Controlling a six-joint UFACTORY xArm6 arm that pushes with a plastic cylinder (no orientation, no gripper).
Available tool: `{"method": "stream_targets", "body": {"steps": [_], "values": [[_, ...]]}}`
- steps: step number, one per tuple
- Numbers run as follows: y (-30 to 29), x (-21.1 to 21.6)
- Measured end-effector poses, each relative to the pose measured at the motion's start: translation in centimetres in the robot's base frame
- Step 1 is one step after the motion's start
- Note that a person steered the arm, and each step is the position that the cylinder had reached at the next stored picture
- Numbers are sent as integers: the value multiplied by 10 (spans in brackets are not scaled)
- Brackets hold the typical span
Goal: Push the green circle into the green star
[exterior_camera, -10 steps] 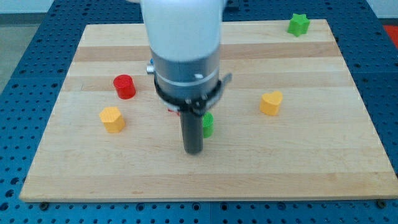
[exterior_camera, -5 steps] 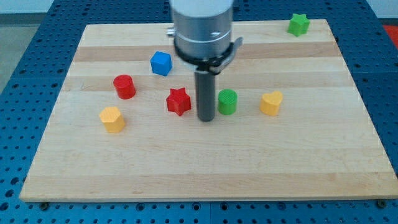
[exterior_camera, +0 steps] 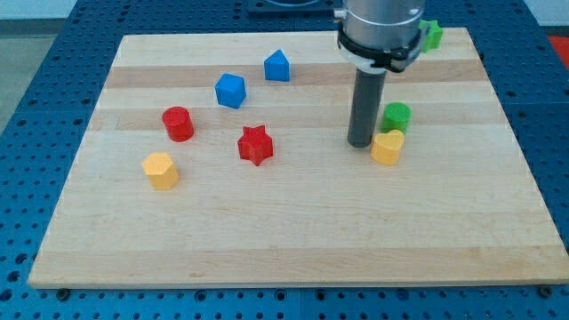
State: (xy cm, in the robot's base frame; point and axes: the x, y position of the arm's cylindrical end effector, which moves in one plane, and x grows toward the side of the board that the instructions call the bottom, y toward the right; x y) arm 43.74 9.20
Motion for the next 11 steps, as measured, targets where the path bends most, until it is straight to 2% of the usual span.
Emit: {"method": "stream_targets", "body": {"steps": [3, 5, 6, 7, 9, 11], "values": [[107, -101], [91, -50], [122, -45], [160, -66], [159, -125], [168, -91]]}}
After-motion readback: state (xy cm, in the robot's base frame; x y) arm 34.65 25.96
